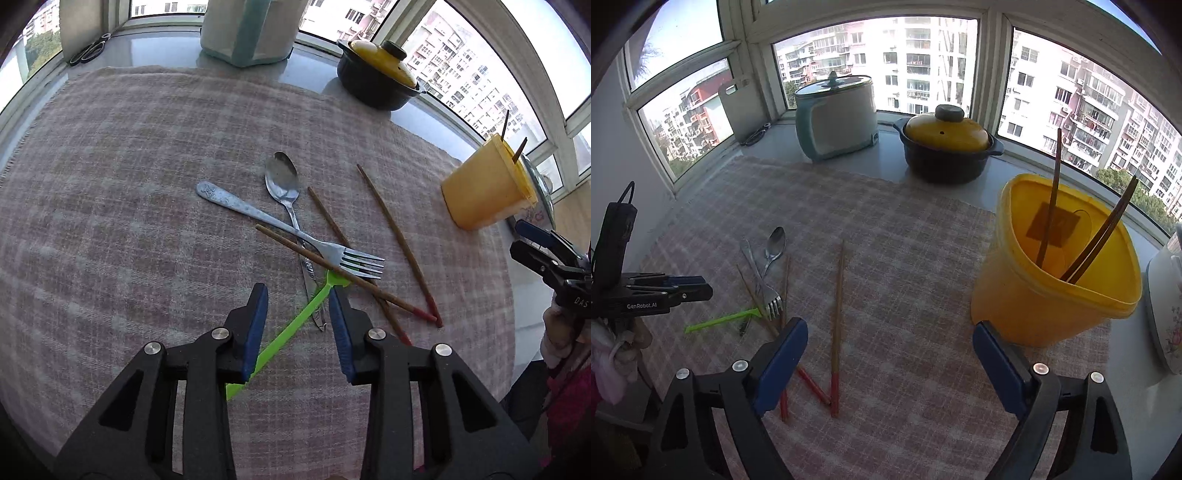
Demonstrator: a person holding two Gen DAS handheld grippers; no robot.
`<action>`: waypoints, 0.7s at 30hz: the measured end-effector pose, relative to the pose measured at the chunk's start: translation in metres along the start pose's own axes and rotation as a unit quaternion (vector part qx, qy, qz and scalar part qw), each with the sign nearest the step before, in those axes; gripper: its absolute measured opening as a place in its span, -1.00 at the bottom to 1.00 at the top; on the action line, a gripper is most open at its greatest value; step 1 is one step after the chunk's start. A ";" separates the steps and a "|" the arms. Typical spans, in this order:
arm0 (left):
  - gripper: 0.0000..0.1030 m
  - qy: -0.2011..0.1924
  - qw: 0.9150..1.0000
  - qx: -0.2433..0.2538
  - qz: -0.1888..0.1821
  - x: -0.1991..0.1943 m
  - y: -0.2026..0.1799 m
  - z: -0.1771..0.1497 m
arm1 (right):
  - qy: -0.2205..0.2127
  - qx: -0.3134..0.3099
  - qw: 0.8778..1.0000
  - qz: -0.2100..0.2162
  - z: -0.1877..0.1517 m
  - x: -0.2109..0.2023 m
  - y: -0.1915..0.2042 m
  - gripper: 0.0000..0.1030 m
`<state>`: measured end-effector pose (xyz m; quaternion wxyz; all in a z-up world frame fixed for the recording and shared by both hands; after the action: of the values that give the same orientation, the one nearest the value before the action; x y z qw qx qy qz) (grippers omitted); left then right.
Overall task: Organize utensils
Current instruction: 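Lower the left tool onto the green plastic spoon while the right tool approaches a chopstick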
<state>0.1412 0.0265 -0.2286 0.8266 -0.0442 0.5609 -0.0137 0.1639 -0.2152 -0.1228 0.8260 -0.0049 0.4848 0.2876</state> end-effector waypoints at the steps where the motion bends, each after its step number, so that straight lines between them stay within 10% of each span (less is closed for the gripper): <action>1: -0.34 0.004 1.000 0.012 -0.003 0.003 -0.002 -0.001 | 0.007 0.004 1.000 0.006 -0.002 0.004 0.002 0.64; 21: -0.46 0.049 0.991 0.121 -0.019 0.044 -0.023 -0.018 | 0.135 -0.053 0.987 0.065 -0.029 0.091 0.075 -0.16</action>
<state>0.1410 -0.0002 -0.2736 0.7968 0.0459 0.5942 -0.0997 0.1373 -0.1181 -0.1908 0.7311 -0.0555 0.5751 0.3629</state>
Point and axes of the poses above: each gripper's, at about its wrist camera, not at the fingertips, and x roughly the way its jaws point, y to its left, z to its top, the point moved 6 cm from there along x, roughly the way its jaws point, and after that the axes turned 15 degrees about z, right-handed, at the moved point
